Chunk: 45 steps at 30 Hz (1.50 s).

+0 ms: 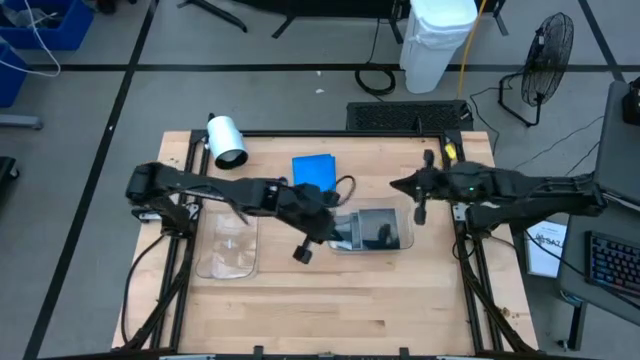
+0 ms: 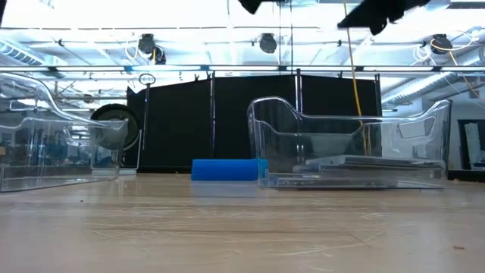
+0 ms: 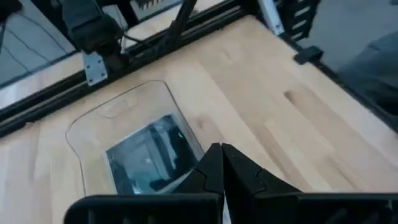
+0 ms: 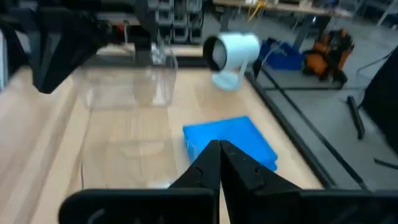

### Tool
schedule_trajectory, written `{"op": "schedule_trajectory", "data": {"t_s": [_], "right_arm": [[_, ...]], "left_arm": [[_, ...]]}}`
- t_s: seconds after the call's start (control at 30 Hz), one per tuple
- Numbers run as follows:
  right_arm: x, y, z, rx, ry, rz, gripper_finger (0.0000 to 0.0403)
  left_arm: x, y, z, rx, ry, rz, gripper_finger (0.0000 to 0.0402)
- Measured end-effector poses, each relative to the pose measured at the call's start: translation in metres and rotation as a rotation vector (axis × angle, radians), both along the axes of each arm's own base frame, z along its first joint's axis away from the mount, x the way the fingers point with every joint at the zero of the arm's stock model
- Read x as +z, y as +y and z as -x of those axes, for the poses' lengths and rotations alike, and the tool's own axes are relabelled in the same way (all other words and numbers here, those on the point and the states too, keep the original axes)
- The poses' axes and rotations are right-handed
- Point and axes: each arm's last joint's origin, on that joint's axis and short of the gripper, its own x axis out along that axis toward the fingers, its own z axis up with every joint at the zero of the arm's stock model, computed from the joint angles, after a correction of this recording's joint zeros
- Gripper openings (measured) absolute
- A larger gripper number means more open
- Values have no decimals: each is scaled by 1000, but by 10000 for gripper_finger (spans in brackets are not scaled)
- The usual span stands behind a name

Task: Pick & place jewel cases by type
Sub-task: Put the blue CD case into the left transparent bin

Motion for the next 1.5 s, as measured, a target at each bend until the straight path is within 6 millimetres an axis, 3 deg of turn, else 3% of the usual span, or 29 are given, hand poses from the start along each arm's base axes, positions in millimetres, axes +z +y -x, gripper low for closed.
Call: {"op": "schedule_trajectory", "data": {"t_s": [0.1, 0.3, 0.53, 0.8, 0.97, 1.27, 1.5], "right_arm": [[5, 1, 9, 38, -42, -13, 0], [5, 5, 10, 100, -150, -15, 0], [-17, 8, 3, 203, -282, -22, 0], [-46, 7, 19, 200, -273, -13, 0], [-71, 6, 34, 172, -340, -38, 0], [-120, -1, 50, 96, -437, -77, 0], [-132, -2, 53, 88, -467, -55, 0]], "left_arm": [[-7, 3, 19, 14, -89, 25, 3], [-51, 12, 77, 137, -261, 111, 4], [-82, 13, 149, 247, -493, 272, 5], [-94, 7, 198, 351, -582, 306, 7], [-93, 3, 212, 345, -625, 271, 3], [-96, 7, 213, 414, -591, 252, 5], [-101, 21, 212, 583, -558, 274, 24]]}}
